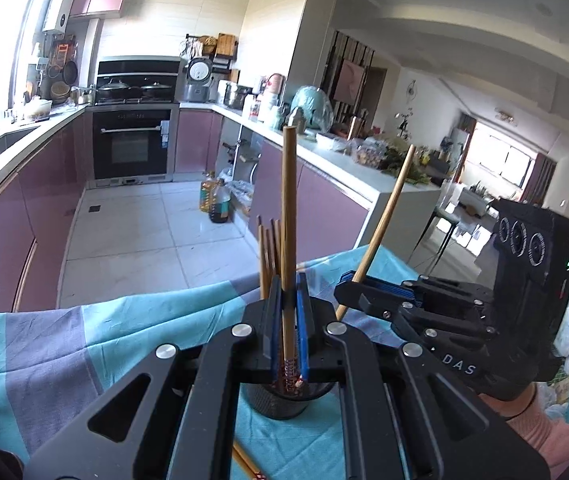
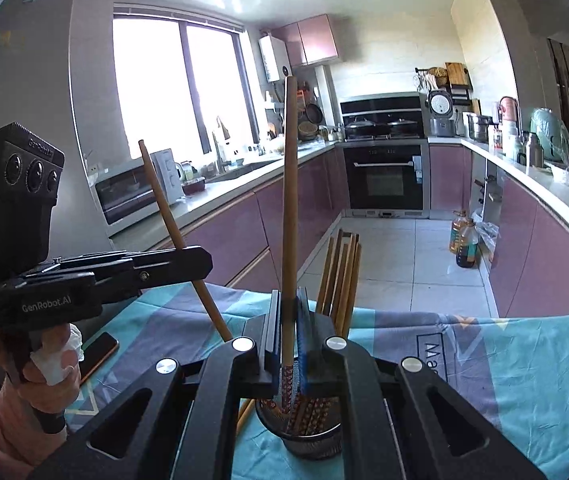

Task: Organize utensils
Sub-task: 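Insert the left chopstick into the mesh cup and open while the right does likewise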

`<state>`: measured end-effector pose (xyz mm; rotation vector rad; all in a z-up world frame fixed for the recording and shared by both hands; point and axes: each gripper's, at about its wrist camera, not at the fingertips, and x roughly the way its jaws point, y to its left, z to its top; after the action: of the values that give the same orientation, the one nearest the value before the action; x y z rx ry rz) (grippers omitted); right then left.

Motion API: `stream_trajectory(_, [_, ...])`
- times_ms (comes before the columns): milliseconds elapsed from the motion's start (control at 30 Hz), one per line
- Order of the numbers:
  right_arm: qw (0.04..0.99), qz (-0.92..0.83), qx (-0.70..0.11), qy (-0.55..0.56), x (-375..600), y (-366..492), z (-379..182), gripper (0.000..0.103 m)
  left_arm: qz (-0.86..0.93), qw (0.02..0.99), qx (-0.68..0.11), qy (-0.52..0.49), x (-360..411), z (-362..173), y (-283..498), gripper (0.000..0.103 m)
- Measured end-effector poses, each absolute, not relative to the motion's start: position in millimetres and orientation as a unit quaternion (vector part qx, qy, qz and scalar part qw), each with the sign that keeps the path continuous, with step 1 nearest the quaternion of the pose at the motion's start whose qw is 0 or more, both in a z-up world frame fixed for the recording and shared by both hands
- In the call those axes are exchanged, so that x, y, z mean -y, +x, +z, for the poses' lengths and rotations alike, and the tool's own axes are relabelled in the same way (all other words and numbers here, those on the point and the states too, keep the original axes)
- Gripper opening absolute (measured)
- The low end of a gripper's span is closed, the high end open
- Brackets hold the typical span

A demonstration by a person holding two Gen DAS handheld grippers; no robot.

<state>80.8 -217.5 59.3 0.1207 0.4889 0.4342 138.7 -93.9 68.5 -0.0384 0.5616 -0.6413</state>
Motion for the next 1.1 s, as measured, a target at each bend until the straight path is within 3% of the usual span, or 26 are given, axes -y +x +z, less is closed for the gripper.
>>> stream_trajectory(433, [0.934, 0.210, -0.283, 0.058, 210.0, 92.7, 32.0, 0.006, -0.296, 0.897, -0.328, 0.012, 102.0, 36.3, 159.1, 0.007])
stream_trajectory(1100, [0.920, 0.208, -0.325, 0.069, 205.4, 106.3, 6.4, 0.006, -0.292, 0.889, -0.352, 0.033, 118.8, 23.1, 183.7, 0.007])
